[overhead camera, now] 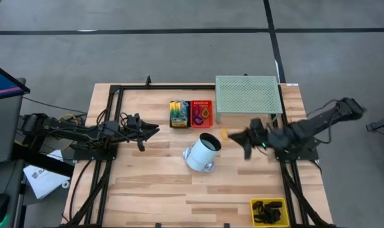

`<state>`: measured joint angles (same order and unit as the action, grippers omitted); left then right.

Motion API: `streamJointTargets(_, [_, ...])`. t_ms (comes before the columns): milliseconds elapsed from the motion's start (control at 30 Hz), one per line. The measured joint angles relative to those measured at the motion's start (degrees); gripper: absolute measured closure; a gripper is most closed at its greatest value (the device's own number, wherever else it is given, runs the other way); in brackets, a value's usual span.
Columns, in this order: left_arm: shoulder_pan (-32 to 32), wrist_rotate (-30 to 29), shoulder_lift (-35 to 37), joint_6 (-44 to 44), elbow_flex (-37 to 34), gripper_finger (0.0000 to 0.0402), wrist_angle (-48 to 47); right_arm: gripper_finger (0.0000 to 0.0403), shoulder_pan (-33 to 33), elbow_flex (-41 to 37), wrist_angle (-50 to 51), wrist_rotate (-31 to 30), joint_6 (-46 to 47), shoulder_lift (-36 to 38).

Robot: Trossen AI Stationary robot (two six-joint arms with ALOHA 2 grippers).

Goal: Pick & Place Office Desk Supplies
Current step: Put the yellow spring rubber band into the red bin

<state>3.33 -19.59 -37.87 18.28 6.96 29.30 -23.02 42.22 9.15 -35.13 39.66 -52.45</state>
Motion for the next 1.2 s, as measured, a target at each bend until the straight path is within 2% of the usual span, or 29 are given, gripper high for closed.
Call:
streamJointTargets(100, [0.0, 0.0, 0.0, 0.0, 0.0, 0.0316, 0.0, 0.0403, 9.8, -2.5, -1.2, 8.2, -2.5, -0.8])
streamJointTargets(200, [-0.1, 0.0, 0.0, 0.0, 0.0, 0.0316, 0.0, 0.0403, 19.4, -2.3, -5.1, 17.7, -6.6, -4.8])
streamJointTargets(267, [-0.6, 0.0, 0.0, 0.0, 0.0, 0.0316, 0.0, 0.0403, 26.0, -0.9, -7.8, 23.9, -8.5, -8.7])
streamJointTargets(367, [-1.5, 0.0, 0.0, 0.1, 0.0, 0.0316, -0.1, 0.0403, 32.9, 2.5, -8.0, 28.7, -9.9, -15.5])
streamJointTargets(533, [-3.2, 0.0, 0.0, 0.1, 0.0, 0.0316, -0.5, 0.0403, 39.4, 12.6, -0.1, 31.1, -9.7, -27.8])
streamJointTargets(700, [-3.7, -0.1, 0.0, 0.1, 0.0, 0.0316, -0.9, 0.0403, 41.6, 27.2, 12.4, 30.8, -12.2, -39.1])
streamJointTargets(833, [-3.7, 0.0, 0.0, 0.6, 0.0, 0.0316, -0.9, 0.0403, 43.2, 34.4, 19.9, 31.2, -13.9, -47.9])
streamJointTargets(1000, [-3.6, 1.3, 0.0, 1.6, 0.0, 0.0316, -0.9, 0.0403, 43.5, 36.7, 22.3, 31.2, -14.7, -52.0])
streamJointTargets(1200, [-3.7, 1.9, 0.0, 2.0, 0.0, 0.0316, -0.8, 0.0403, 44.0, 36.6, 22.8, 30.6, -14.3, -51.6])
